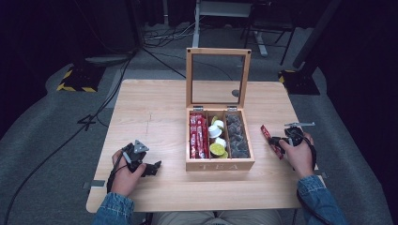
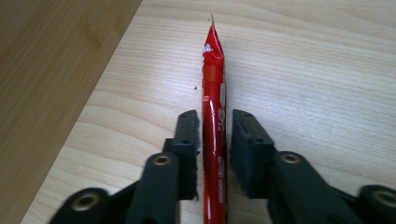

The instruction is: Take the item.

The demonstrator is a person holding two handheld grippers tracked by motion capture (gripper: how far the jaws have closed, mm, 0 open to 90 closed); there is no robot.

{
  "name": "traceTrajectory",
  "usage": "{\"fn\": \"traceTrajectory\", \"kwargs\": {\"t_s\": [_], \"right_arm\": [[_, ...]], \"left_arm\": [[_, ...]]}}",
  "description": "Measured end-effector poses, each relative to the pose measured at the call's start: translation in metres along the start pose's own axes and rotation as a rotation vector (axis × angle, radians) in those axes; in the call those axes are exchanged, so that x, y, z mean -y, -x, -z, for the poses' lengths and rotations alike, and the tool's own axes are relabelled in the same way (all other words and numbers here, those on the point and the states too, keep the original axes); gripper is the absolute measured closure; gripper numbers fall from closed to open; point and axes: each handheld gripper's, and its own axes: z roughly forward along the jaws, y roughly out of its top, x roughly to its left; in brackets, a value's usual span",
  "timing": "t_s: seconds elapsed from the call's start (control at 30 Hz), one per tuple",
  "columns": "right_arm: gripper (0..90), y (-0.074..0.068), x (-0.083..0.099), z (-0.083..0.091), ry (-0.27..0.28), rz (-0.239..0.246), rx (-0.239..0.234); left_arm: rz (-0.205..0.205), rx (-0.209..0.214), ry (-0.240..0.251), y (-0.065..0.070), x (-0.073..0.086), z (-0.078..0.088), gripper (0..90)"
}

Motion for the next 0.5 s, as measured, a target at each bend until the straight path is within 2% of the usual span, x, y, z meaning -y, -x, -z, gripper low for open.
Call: {"fn": "traceTrajectory", "kwargs": {"t_s": [0.2,0.5], "right_arm": [[55.8,0.004,-0.001,0.006,0.052,-0.012,0.011],[47.7,0.001,-0.008,0.026,0.173,0.035,0.001]], "left_arm": [[-0.001,0.0,0.0,0.0,0.0,0.0,2.5],[-0.007,0.002,-0.009,-0.001,-0.002,-0.002,0.3]]}}
